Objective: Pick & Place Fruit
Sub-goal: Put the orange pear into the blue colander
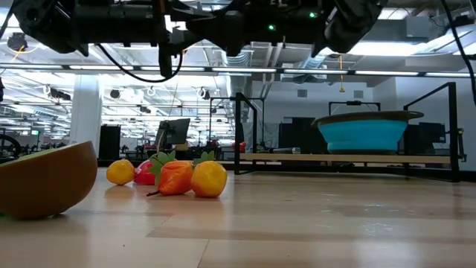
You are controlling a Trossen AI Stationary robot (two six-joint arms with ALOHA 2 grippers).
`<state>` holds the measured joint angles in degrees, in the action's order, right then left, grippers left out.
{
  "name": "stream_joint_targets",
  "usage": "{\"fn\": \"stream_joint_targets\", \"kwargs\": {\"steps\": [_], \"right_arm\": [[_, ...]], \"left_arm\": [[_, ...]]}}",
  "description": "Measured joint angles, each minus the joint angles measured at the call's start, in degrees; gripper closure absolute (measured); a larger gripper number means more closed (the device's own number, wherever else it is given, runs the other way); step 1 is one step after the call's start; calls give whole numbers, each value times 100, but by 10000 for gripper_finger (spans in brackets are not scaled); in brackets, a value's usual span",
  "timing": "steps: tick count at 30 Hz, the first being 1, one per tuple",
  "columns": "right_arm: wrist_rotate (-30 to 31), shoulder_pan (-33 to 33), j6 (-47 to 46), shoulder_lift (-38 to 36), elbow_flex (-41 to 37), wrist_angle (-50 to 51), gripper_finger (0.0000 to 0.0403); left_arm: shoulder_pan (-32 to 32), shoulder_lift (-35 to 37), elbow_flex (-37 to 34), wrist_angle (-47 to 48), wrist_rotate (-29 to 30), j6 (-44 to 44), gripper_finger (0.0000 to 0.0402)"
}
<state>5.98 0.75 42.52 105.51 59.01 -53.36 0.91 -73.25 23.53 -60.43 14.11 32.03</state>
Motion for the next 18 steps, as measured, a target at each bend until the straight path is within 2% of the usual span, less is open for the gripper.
{"fn": "stream_joint_targets", "kwargs": {"steps": [5,9,12,18], "right_arm": [[1,-2,-3,80,176,81,139],[2,-11,-55,56,170,94,159],[2,-46,-64,50,169,94,189],[15,-55,-79,41,168,83,276]], "left_arm": [[0,1,-2,-30,5,9,289],[0,2,-2,-30,7,7,286],[0,2,-2,-33,6,13,286],[2,2,-2,-21,4,13,287]]}}
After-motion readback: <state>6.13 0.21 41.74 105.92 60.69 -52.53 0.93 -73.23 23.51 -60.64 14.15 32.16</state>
